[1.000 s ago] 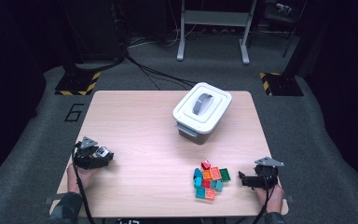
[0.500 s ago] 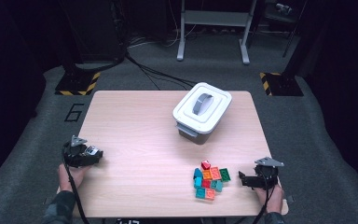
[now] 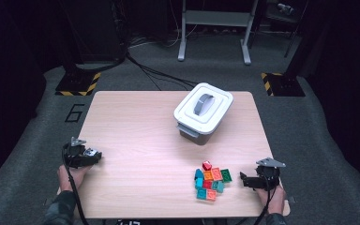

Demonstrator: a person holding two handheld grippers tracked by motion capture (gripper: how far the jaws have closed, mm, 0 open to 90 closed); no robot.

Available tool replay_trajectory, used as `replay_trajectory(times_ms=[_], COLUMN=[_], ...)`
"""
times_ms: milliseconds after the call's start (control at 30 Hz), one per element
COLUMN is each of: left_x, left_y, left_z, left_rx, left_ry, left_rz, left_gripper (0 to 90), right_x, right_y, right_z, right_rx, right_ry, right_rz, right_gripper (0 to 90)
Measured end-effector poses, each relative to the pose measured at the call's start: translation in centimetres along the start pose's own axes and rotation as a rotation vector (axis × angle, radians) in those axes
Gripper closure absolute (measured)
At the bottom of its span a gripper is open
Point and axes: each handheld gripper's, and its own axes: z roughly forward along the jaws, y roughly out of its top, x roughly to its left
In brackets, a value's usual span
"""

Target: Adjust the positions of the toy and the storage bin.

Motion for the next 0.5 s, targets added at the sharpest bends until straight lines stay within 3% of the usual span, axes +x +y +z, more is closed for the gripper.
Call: replay_trajectory(times_ms=[133, 267, 500], left_x=[0.0, -0.1, -1.2], left_y=[0.0, -0.3, -1.3], left_z=[-0.9, -2.3, -4.4], left_rx=[-0.045, -0.091, -0.114], left_ry=[-0.014, -0.021, -0.026], left_rz=[-0.025, -0.031, 0.001], left_gripper=[14.8, 12.7, 7.4], right_x=[0.0, 0.0, 0.0], right_y=[0.0, 0.0, 0.0], right_z=[0.0, 0.0, 0.0], right_rx=[0.000, -0.001, 0.000], right_ry=[0.000, 0.000, 0.000], right_rz=[-0.001, 0.001, -0.001], right_gripper=[1.4, 1.4, 1.3])
